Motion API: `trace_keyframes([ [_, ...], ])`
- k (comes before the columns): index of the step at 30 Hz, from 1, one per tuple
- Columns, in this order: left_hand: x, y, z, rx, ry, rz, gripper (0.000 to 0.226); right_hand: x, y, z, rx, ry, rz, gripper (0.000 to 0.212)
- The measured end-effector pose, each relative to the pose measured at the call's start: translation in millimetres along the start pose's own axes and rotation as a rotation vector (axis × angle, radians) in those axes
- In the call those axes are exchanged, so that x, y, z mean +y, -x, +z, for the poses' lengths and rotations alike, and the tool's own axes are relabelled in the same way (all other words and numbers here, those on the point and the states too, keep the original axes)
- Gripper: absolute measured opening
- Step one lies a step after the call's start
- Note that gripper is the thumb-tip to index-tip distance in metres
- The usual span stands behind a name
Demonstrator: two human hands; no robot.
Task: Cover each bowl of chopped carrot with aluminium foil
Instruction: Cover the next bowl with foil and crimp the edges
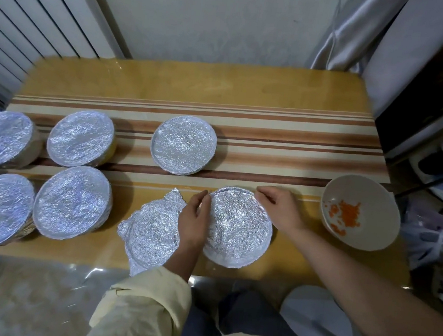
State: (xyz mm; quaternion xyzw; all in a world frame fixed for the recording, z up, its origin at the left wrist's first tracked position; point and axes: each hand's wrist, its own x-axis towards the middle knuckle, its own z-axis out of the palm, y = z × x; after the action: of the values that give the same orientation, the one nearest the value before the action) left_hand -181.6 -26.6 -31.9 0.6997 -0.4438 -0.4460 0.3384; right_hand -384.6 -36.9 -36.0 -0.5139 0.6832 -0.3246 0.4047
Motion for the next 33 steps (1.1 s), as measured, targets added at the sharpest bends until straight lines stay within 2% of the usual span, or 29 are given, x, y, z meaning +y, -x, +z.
trace_keyframes([
  [2,-1.6,-3.6,2.6,-0.045,-0.041,0.034,0.027,5.1,6.5,0.4,0.105,0.071,-0.013,0.024],
  [4,-6.1,-5.8,4.3,-0.041,-0.035,0.043,0.025,10.8,11.8,4.0,0.152,0.106,-0.015,0.042],
  [5,-8.0,-6.0,5.1,-0.034,-0.026,0.047,0.025,11.9,13.2,6.5,0.159,0.107,-0.011,0.045],
  [8,-8.2,-4.5,7.2,-0.005,-0.023,0.048,0.025,11.6,11.2,10.1,0.189,0.127,-0.037,0.026],
  [11,-6.7,-3.0,8.6,0.019,-0.026,0.042,0.025,5.5,11.7,11.3,0.199,0.155,-0.043,0.019],
  [18,-5.5,-1.4,7.0,0.021,-0.017,0.046,0.026,6.4,13.1,7.8,0.148,-0.055,0.079,0.004],
  [20,-5.8,-0.6,5.9,0.042,-0.017,0.035,0.026,4.2,13.8,9.8,0.129,-0.073,0.06,0.009],
  [23,-3.5,5.0,5.5,0.081,-0.02,0.026,0.027,1.5,11.2,12.2,0.109,-0.052,0.034,0.01],
  [26,3.6,14.1,7.1,0.111,-0.124,-0.016,0.03,-1.1,1.7,11.5,0.088,0.002,0.004,0.009],
  [30,5.9,22.2,0.4,0.115,-0.28,-0.117,0.035,-11.6,-5.2,14.1,-0.037,0.087,-0.07,0.01],
  [33,3.8,18.0,-5.7,0.04,-0.203,-0.054,0.04,-19.0,-6.6,20.8,-0.08,0.115,-0.106,0.009],
])
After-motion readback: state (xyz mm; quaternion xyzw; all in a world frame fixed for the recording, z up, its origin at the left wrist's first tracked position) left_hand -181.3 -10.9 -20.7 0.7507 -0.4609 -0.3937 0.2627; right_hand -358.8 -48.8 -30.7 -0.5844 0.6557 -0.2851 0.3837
